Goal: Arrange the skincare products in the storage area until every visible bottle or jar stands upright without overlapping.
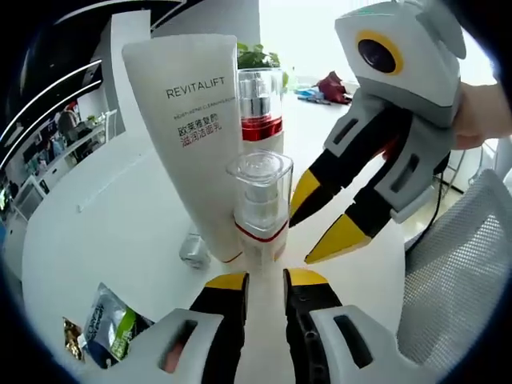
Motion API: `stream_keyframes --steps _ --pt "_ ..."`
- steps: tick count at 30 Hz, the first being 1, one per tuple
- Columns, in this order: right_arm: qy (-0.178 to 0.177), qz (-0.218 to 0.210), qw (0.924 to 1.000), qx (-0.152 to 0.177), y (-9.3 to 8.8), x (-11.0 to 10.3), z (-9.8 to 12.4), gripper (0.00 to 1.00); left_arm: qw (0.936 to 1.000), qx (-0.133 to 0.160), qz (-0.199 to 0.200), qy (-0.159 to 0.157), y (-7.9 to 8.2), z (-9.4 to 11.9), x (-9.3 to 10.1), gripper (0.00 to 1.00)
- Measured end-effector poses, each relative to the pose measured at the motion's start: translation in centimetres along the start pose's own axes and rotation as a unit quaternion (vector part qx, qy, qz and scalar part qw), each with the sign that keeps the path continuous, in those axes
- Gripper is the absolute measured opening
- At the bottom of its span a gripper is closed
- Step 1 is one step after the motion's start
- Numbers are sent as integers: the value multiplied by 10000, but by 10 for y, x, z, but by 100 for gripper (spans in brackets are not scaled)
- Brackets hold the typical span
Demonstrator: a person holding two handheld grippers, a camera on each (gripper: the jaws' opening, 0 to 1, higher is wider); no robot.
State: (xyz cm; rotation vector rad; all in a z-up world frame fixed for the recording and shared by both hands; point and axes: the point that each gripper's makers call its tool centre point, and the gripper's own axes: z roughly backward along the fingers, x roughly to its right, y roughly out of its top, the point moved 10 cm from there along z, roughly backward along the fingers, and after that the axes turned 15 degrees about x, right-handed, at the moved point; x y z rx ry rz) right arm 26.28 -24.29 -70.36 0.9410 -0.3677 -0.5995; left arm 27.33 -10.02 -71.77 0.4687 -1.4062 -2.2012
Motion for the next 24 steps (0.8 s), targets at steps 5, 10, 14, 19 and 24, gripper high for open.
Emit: stream_keyframes --steps 5,10,14,19,24 --pt "-53 -84 9999 26 2 -5 7 23 9999 31 45 103 2 11 -2 21" --pt "-114 -164 9997 122 8 -11 14 27 9996 48 134 225 5 24 -3 25" --pt "-154 -195 9995 205 12 -15 17 31 9991 55 232 340 4 33 -7 27" --pt "-200 -220 9992 276 15 -20 24 35 9983 63 400 419 2 45 -9 31" --pt "-164 -145 9994 259 14 -23 32 41 9981 -17 357 496 -2 59 -10 35"
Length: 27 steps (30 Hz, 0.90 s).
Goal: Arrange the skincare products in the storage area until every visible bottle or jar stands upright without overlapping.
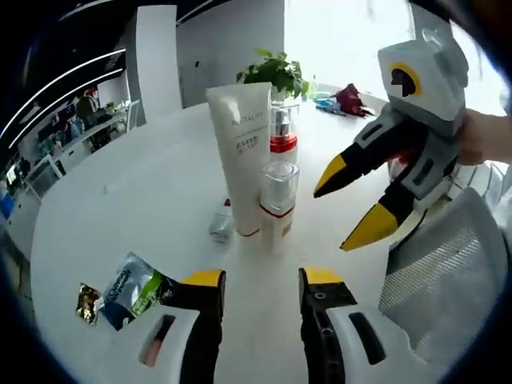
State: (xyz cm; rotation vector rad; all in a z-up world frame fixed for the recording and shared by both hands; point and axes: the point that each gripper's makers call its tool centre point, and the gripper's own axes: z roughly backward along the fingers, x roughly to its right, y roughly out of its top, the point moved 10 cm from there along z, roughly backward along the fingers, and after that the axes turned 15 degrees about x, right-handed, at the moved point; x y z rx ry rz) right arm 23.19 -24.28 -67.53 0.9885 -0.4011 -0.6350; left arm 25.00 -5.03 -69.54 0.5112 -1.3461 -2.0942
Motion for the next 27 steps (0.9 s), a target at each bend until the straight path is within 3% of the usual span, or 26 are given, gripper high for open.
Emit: stream_keyframes --steps 7,12,17,20,24,27 --pt "65 8 10000 11 2 0 17 46 9984 42 434 350 2 29 -3 42" --pt "127 -110 9997 157 8 1 28 51 9908 362 1153 614 5 56 -6 53" --pt "139 -120 9995 272 19 -1 39 54 9829 551 1559 815 7 84 -7 57" --pt "-100 -141 9992 361 26 1 50 57 9788 689 1767 773 5 100 -11 59" --pt "-496 -285 9975 404 29 4 59 60 9783 783 1819 614 6 123 -17 65" --pt "-725 -397 9956 443 32 3 68 63 9725 1055 1953 698 7 143 -24 67"
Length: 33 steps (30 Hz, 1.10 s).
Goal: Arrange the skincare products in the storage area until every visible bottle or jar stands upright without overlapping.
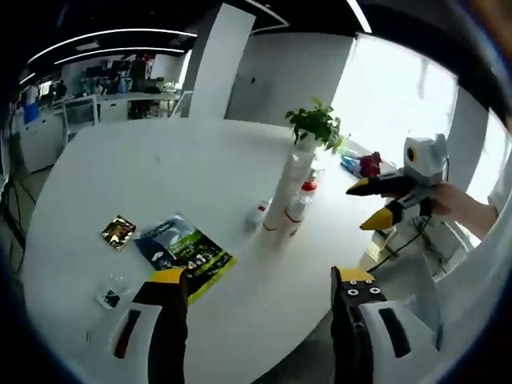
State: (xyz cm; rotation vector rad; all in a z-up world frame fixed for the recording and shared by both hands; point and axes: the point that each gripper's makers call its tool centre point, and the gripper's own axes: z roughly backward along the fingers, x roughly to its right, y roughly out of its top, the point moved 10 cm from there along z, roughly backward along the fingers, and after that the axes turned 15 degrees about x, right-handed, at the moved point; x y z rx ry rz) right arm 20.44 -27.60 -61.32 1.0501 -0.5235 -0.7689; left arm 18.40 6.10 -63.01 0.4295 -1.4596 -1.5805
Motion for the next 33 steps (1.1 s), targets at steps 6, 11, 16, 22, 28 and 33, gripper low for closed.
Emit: stream_keyframes --steps 6,11,16,22,28,33 --pt "-191 -75 9998 -8 12 -6 20 71 9989 293 329 185 4 29 -12 73" --pt "-208 -150 9997 62 15 -10 29 78 9992 207 131 326 3 47 -13 80" --pt "-101 -393 9991 138 3 -8 33 90 9994 86 110 306 0 59 -14 92" --pt "-139 -641 9977 150 -13 3 37 100 9993 19 73 366 0 64 -16 99" --pt "-67 -900 9958 121 -23 8 36 100 9991 -41 173 394 0 60 -22 99" --pt "-202 -893 9957 124 -22 6 38 100 9992 -1 168 361 2 49 -22 99"
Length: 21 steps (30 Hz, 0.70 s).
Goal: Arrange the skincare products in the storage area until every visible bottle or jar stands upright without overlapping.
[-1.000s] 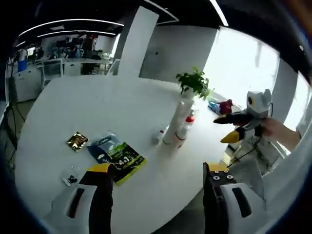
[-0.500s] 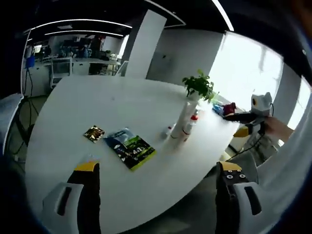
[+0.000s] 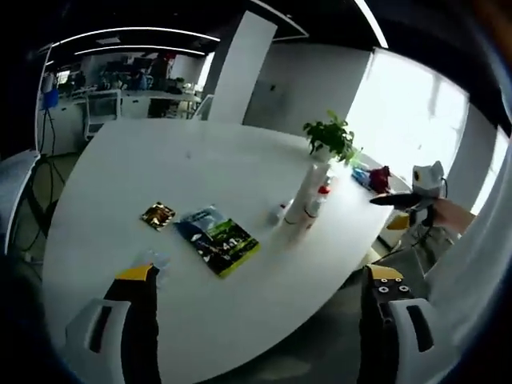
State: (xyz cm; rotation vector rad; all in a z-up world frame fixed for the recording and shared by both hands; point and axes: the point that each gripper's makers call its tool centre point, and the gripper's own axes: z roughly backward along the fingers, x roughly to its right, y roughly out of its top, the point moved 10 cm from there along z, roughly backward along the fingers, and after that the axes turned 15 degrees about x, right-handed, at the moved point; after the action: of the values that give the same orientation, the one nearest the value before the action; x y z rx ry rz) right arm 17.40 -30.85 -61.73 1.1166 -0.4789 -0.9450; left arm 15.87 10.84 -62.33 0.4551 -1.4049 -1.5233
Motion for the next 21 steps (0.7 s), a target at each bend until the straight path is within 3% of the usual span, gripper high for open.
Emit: stream_keyframes --steps 9,13,21 --pt "-1 -82 10000 -56 -4 2 -3 100 9997 112 -212 -37 10 -22 0 99" --pt "-24 -163 9999 -53 -6 3 -5 100 9977 -170 -651 -127 12 -48 2 99" --pt "-100 -195 9996 -154 -11 9 -7 100 9937 -507 -904 -418 9 -104 -1 89"
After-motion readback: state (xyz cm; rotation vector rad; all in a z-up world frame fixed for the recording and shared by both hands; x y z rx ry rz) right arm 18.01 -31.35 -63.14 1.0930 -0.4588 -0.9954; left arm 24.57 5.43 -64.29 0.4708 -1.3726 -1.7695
